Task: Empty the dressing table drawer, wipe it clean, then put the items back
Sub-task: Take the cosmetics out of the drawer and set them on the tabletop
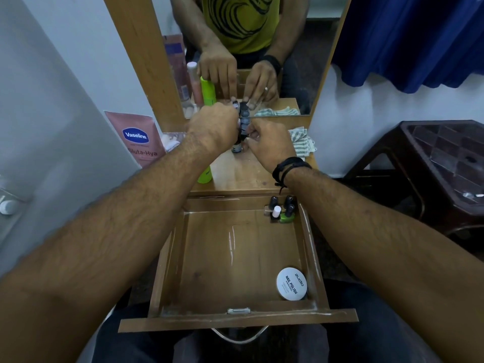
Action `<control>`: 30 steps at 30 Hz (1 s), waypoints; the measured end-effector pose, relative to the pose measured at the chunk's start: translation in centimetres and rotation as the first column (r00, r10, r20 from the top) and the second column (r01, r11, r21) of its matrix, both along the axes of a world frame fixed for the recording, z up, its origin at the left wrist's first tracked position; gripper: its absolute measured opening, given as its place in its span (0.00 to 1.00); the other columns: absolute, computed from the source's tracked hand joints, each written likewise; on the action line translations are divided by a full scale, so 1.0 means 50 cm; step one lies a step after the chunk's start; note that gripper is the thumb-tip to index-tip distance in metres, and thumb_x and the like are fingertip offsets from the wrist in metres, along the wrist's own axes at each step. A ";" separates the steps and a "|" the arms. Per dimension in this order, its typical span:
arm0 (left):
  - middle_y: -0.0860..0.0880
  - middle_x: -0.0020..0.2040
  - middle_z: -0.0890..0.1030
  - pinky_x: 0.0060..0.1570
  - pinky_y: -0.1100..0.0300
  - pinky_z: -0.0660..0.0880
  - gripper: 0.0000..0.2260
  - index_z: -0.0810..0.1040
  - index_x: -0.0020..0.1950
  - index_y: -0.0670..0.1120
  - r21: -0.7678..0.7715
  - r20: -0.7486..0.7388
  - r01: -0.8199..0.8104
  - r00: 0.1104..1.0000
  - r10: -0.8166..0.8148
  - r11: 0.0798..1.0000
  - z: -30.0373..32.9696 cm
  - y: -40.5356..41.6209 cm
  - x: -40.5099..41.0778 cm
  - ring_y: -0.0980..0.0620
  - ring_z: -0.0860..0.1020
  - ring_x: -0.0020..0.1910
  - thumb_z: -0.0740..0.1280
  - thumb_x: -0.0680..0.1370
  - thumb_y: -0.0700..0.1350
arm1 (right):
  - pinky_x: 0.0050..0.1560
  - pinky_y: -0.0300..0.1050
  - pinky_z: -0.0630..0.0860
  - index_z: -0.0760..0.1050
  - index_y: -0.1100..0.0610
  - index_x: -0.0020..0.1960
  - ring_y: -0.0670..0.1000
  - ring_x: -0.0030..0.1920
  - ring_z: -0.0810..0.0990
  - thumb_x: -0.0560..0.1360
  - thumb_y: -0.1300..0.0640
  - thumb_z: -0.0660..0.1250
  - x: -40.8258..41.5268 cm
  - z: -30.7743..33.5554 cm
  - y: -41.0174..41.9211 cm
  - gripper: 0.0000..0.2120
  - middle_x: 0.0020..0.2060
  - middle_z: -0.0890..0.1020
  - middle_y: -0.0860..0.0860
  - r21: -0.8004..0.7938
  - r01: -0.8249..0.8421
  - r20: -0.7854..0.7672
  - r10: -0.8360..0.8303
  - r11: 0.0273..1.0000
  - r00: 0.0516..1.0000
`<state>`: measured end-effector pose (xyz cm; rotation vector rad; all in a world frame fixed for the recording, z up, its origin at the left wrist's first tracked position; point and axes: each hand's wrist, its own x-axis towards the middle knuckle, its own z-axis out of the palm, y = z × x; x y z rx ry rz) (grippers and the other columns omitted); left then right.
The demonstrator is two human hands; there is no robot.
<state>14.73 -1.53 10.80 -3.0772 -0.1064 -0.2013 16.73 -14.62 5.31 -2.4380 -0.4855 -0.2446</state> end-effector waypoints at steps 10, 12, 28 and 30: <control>0.44 0.53 0.82 0.44 0.51 0.77 0.10 0.82 0.57 0.50 -0.073 0.032 0.152 0.988 -0.150 0.986 0.026 -0.066 -0.099 0.40 0.81 0.52 0.65 0.78 0.48 | 0.50 0.52 0.78 0.81 0.52 0.51 0.54 0.50 0.81 0.75 0.51 0.66 -0.114 0.033 -0.090 0.08 0.47 0.84 0.50 -0.038 0.082 0.002 -0.082 0.996 0.997; 0.45 0.54 0.82 0.46 0.50 0.78 0.11 0.82 0.58 0.52 -0.111 0.002 0.196 0.980 -0.197 0.974 0.004 -0.096 -0.134 0.40 0.81 0.53 0.65 0.78 0.49 | 0.51 0.52 0.78 0.82 0.51 0.51 0.54 0.51 0.81 0.75 0.49 0.66 -0.153 0.021 -0.124 0.09 0.47 0.85 0.48 -0.095 0.108 -0.030 -0.111 0.990 0.993; 0.46 0.59 0.78 0.53 0.45 0.77 0.12 0.76 0.62 0.53 -0.284 -0.284 0.127 0.936 -0.210 0.950 -0.224 -0.158 -0.226 0.38 0.78 0.58 0.62 0.79 0.49 | 0.52 0.61 0.77 0.74 0.42 0.62 0.62 0.53 0.79 0.70 0.43 0.59 -0.229 -0.144 -0.216 0.22 0.54 0.77 0.49 -0.459 0.095 -0.223 -0.219 0.883 0.950; 0.46 0.59 0.78 0.52 0.45 0.77 0.12 0.76 0.62 0.54 -0.282 -0.290 0.120 0.935 -0.204 0.952 -0.229 -0.161 -0.222 0.38 0.78 0.58 0.61 0.80 0.50 | 0.51 0.62 0.77 0.74 0.43 0.62 0.62 0.53 0.78 0.70 0.44 0.59 -0.227 -0.145 -0.213 0.21 0.54 0.77 0.50 -0.470 0.090 -0.226 -0.219 0.878 0.949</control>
